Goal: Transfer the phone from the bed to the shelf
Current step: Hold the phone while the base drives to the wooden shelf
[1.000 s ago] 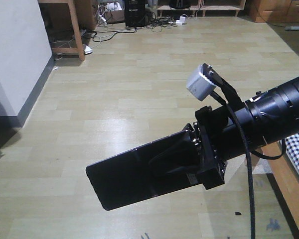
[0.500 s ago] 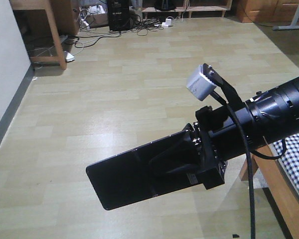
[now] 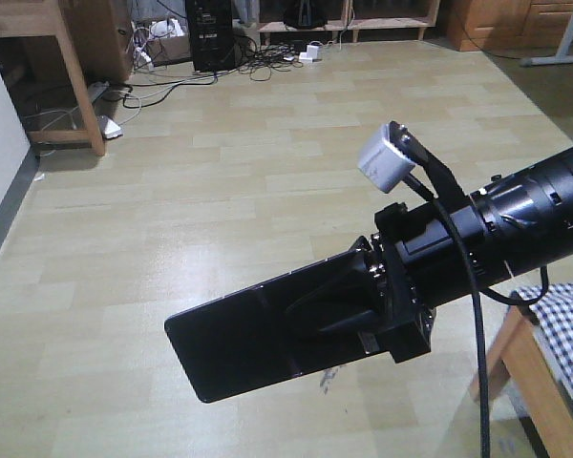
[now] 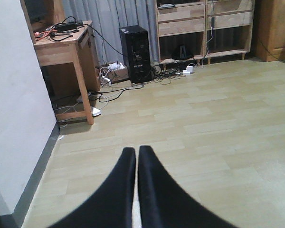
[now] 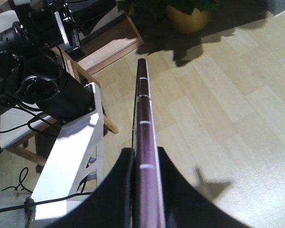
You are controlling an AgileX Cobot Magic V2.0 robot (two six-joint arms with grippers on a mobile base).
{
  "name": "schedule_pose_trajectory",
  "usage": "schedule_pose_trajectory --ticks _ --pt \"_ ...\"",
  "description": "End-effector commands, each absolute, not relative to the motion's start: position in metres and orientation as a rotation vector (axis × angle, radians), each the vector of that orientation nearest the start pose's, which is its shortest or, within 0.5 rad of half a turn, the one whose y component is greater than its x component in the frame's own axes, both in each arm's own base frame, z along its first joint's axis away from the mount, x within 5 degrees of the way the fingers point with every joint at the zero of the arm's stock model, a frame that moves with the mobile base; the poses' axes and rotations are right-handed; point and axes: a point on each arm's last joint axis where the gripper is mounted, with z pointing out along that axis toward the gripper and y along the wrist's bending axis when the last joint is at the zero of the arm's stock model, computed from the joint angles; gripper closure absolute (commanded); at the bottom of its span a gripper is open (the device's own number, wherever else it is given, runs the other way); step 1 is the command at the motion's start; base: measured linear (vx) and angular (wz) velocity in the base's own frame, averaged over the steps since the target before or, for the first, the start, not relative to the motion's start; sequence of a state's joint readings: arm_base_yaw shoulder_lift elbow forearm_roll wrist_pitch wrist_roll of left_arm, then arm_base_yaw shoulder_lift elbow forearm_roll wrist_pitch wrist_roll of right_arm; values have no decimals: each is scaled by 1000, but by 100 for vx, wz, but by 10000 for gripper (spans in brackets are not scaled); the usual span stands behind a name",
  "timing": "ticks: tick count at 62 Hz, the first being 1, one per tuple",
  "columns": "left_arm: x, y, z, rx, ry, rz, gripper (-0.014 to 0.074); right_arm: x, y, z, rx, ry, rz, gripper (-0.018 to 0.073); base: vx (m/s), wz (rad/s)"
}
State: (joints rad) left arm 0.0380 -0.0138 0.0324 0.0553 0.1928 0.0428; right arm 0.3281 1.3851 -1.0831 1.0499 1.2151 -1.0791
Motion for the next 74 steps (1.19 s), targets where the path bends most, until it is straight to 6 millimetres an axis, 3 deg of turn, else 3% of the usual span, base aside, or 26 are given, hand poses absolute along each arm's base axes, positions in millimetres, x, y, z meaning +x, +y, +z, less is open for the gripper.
schedule_pose_trajectory --ticks 1,74 --pt "55 3 201 36 1588 104 596 208 154 349 -1250 1959 1280 561 43 4" --pt "55 3 201 36 1588 104 596 208 154 349 -1252 1960 1278 561 48 -3"
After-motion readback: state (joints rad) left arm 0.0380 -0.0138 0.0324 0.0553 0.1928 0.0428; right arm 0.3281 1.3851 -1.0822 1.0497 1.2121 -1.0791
